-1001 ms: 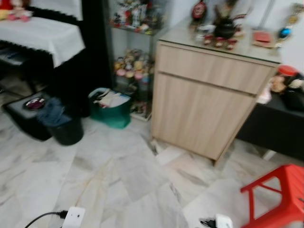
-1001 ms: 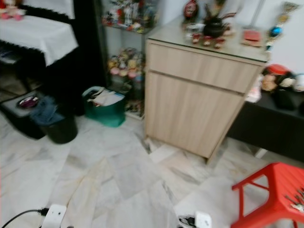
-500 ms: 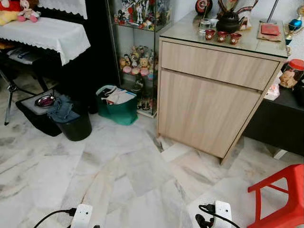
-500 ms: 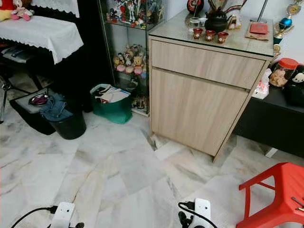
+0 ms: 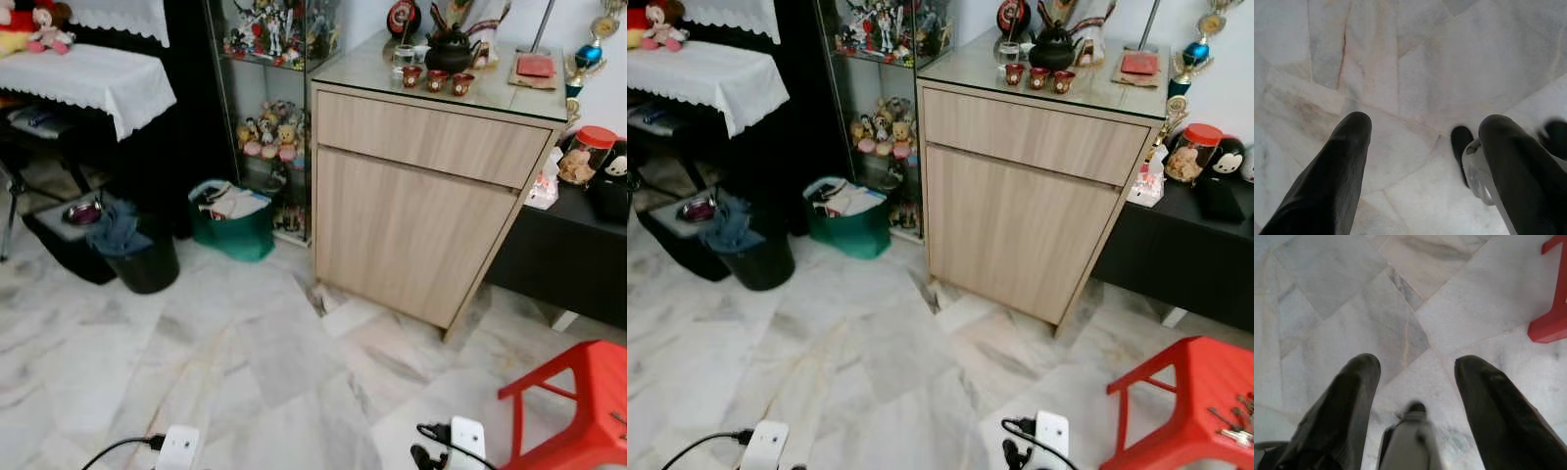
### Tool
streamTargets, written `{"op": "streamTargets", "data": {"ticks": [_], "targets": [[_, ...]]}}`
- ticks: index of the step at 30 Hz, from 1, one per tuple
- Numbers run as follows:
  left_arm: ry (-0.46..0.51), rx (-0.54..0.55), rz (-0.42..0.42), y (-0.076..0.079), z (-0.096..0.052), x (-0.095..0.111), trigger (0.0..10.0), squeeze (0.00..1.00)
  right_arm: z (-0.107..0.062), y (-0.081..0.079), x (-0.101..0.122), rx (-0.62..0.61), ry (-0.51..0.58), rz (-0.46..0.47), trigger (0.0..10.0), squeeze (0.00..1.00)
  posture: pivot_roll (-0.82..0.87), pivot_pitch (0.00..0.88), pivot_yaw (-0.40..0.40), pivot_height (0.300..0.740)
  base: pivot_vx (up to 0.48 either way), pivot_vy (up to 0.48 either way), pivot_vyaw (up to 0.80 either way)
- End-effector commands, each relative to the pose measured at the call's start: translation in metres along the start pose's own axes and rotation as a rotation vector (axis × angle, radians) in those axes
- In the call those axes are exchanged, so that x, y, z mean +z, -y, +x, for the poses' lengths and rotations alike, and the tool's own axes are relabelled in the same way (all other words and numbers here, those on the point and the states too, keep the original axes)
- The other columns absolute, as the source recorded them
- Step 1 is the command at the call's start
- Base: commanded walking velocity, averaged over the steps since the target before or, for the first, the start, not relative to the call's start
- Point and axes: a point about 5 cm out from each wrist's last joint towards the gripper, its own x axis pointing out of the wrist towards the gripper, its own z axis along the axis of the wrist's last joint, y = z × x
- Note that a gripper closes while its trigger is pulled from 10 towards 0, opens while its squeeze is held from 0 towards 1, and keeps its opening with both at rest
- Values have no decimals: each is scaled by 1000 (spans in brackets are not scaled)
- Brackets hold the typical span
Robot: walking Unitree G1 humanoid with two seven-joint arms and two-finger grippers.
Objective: Hang keys on a hook
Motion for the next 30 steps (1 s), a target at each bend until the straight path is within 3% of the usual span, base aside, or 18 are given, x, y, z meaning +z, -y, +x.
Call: {"op": "streamTargets", "data": {"ticks": [1,6,18,30], "targets": [[4,-14,3,7,1,2,10000,0,-1,9,3,-25,9,4,10000,0,34,0,-12,740,0,-401,0],[12,-10,-18,9,1,3,10000,0,-1,10,4,-27,4,14,10000,0,40,0,-26,740,0,-390,-80],[2,-2,-34,12,1,2,10000,0,-1,11,6,-18,-6,-11,10000,0,38,0,-45,740,0,-386,-734],[-2,-7,-29,13,1,1,10000,0,-2,14,3,-18,-12,-16,10000,0,38,0,-46,740,0,-382,0]]}}
